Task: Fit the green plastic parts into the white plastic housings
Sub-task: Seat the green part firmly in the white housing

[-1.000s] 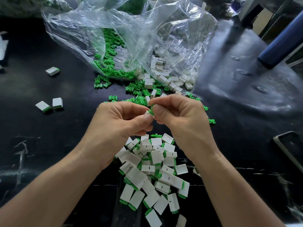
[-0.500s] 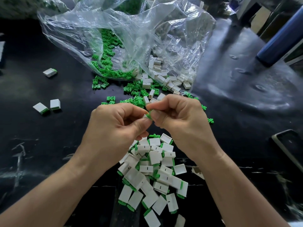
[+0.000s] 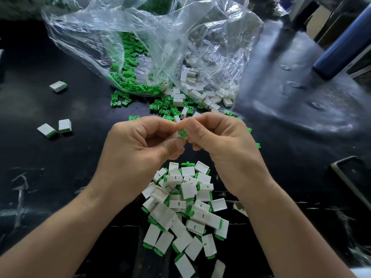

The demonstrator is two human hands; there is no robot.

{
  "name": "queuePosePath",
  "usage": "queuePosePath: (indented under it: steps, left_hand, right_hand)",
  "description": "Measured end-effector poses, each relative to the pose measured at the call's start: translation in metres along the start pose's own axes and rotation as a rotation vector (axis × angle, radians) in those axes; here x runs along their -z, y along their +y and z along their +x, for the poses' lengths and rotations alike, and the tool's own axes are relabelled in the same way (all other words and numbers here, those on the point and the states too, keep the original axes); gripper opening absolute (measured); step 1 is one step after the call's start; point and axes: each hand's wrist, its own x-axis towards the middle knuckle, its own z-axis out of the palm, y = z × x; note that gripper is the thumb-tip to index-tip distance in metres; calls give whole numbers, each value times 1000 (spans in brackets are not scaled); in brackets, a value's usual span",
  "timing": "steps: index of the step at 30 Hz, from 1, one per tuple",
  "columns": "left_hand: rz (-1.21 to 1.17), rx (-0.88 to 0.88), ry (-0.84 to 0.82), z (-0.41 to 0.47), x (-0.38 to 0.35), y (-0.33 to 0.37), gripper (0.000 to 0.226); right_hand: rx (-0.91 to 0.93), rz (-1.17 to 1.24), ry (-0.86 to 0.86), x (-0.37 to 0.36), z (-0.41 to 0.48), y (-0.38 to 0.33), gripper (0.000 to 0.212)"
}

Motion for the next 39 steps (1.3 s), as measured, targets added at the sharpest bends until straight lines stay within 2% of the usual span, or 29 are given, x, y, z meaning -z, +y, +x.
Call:
queuePosePath:
  steps: [2, 5, 8, 11, 20, 25, 28, 30, 33, 39]
  left_hand:
    - [15, -25, -19, -2, -1, 0, 20]
    - [-19, -56, -38, -1, 0, 0, 16]
    - [-42, -97, -38, 1, 3, -1, 13]
    - [10, -110, -36, 3, 5, 0, 23]
    - [9, -111, -105, 3, 6, -3, 21]
    - [-178, -91, -226, 2, 3, -1, 12]
    - [-230, -56, -199, 2, 3, -1, 25]
    - [-198, -67, -185, 2, 2, 0, 24]
    - [-155, -77, -207, 2, 2, 1, 11]
    - [-49, -70, -160, 3, 7, -1, 14]
  right_hand:
    - [-88, 53, 9, -1, 1, 1, 11]
    - [-218, 46, -33, -2, 1, 1, 29]
    - [-360, 108, -201, -2, 1, -2, 39]
    - [-441, 189, -306, -4, 1, -4, 51]
    - [-427, 102, -323, -3, 0, -3, 52]
    - [-400, 86, -376, 2, -1, -3, 57]
    - [-410, 152, -403, 5, -2, -5, 57]
    - [-400, 113, -395, 4, -2, -4, 54]
    - [-400, 19, -364, -1, -1, -2, 56]
    - [-414, -18, -315, -7, 0, 2, 51]
